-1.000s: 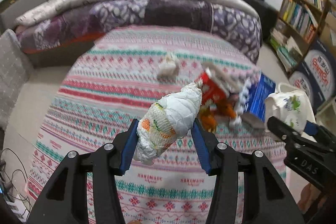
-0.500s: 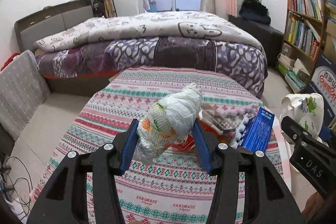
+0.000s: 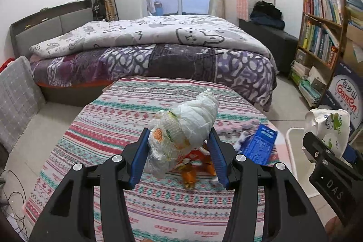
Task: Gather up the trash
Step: 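Carry the white paper cup with right tool into the wastebasket and release, then carry the tissue wad with left tool into the wastebasket and release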
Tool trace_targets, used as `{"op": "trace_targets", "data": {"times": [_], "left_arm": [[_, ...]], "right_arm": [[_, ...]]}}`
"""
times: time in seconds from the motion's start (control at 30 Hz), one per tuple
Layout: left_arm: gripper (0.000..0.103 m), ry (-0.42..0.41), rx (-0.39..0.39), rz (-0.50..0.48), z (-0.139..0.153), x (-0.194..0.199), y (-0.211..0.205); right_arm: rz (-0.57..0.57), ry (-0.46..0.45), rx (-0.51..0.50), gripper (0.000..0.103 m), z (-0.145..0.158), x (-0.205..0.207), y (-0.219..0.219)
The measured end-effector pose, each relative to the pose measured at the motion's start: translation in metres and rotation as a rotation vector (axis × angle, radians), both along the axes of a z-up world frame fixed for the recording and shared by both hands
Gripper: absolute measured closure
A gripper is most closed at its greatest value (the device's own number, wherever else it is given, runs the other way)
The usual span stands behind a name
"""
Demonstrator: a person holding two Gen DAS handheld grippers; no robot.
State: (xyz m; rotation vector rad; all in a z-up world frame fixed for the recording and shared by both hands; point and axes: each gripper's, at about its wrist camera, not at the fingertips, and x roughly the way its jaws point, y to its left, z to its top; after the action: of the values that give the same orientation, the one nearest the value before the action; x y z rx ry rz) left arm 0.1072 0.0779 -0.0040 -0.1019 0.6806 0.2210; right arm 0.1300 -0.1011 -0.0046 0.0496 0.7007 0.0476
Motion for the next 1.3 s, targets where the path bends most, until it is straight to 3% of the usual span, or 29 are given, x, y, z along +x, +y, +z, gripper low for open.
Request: {"op": "trace_targets", "data": {"times": [0.7,0.87,1.3], "left_arm": [[0.052,0.026,-0.009,-0.16,-0.011,0.027,-0.084],[0.052,0.037,-0.029,-0.217,-0.013,0.032,-0.108],[0.051,0.063,-0.05,-0.335,-0.018,0.044,-0.168]], "right_arm": [[-0.265,0.086,0.058,0.027,0.001,0.032,-0.123],[-0.329,0.119,0.055,0.015,-0.003,0.032,-0.147],[-0.421,0.13,0.089,0.012,0.003,0.021,-0.196]]}}
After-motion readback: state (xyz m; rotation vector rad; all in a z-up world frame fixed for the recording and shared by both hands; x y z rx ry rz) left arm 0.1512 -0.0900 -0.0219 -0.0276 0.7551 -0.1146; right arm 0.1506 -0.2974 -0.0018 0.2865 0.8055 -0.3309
